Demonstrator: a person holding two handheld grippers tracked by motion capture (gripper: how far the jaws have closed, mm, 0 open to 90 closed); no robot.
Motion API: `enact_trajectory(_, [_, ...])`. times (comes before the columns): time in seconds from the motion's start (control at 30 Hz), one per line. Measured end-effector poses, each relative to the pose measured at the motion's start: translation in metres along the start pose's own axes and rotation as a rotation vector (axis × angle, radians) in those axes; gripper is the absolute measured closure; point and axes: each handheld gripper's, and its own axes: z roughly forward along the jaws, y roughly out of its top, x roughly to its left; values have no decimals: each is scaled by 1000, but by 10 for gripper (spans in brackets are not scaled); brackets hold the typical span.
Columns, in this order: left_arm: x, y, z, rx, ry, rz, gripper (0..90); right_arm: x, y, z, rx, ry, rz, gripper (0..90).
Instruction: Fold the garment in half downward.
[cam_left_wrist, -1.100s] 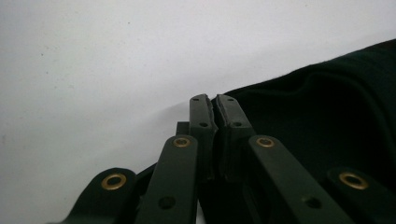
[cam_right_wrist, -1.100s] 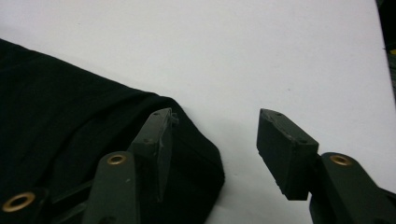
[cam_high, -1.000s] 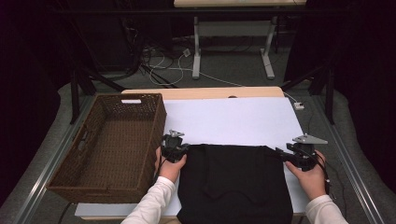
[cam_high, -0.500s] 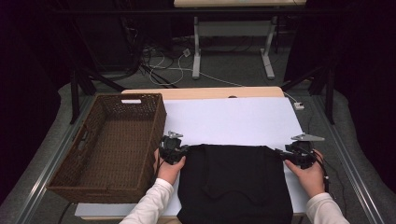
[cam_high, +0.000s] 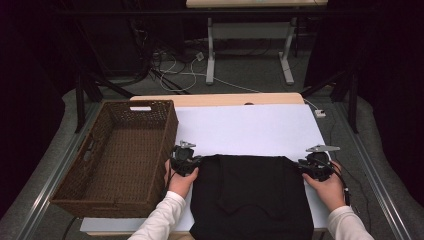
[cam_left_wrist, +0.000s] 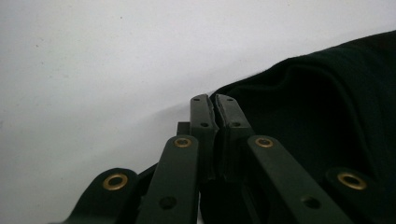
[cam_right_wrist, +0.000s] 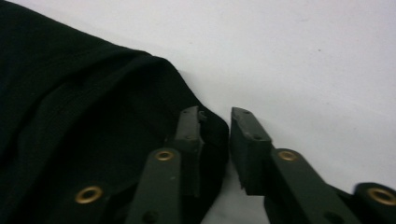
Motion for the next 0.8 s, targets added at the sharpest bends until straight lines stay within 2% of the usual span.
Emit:
enact_trajectory(0.13, [0,0,-1,0,4,4,870,0,1,1,-7,12,-15,827])
enact_trajectory(0.3, [1,1,-2,-10,4,1,871,2,2,-1,-33,-13,-35,838])
enact_trajectory(0.5, [-1,6,-2,-13,8,-12,872,0,6,-13,-93,-11,-22,842])
enact_trajectory(0.53, [-1,8,-3,-18,17,2,872,-2,8,-14,-97,-13,-23,843])
enact_trajectory(0.8, [-3,21,-4,-47,64,5,873,1,24,-16,-116,-19,-48,847])
